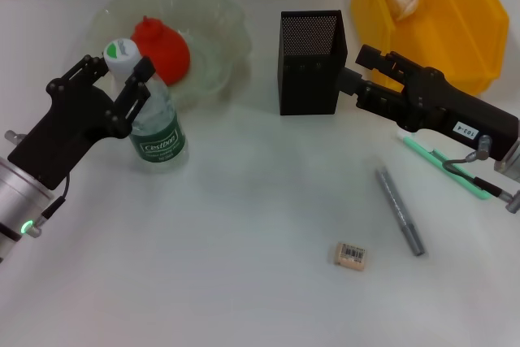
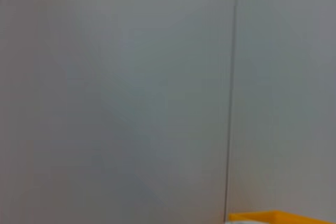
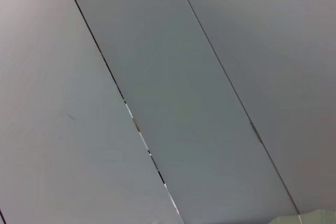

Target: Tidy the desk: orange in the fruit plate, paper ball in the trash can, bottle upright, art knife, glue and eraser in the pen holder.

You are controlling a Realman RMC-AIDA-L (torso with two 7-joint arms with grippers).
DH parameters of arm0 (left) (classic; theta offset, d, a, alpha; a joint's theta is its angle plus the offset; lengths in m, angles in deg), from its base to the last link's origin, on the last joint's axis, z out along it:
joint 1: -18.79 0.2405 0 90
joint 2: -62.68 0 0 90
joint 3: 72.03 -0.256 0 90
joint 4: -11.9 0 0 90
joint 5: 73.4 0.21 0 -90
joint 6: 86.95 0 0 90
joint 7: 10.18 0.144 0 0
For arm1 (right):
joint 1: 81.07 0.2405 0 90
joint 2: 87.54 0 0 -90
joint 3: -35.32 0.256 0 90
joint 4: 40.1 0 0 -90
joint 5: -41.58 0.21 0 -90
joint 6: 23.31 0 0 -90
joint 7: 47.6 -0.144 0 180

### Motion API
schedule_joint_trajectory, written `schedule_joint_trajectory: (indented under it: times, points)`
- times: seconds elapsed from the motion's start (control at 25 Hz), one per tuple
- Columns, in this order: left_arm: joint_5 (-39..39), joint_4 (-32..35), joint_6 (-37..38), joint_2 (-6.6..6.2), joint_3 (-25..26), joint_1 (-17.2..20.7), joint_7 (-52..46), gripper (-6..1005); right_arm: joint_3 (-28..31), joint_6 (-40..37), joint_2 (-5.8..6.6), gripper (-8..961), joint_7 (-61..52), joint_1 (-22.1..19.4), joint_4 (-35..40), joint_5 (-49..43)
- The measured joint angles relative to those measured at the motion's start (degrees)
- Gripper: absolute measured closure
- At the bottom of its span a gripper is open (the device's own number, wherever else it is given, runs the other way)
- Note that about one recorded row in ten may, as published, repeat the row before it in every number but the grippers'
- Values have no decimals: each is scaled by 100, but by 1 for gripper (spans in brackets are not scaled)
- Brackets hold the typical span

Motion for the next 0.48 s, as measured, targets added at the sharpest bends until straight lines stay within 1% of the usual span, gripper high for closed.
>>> schedule_joint_trajectory:
  times: [0.12, 0.2, 0.32, 0.36, 0.4, 0.44, 0.48]
  points:
    - [6, -41, -47, 0, 24, 1, 14, 440, -1, 1, 0, 120, 0, 0, -2, 0]
    - [7, -43, 72, -2, 45, 42, 1, 423, -2, 1, 0, 120, 2, 0, -3, 0]
    - [0, 25, 643, -31, 160, 212, -172, 397, -4, -16, 0, 120, 3, -7, -3, 0]
    - [-3, 106, 915, -47, 192, 304, -275, 389, -3, -21, 0, 120, 3, -15, -3, 0]
    - [-4, 365, 1419, -59, 208, 490, -526, 380, -4, -26, 1, 120, 3, -18, -2, 0]
    - [-4, 365, 1419, -59, 208, 490, -526, 307, -5, -26, 0, 120, 4, -23, -1, 0]
    - [-7, 634, 1718, -71, 210, 616, -790, 235, -4, -27, 1, 120, 4, -30, 11, 0]
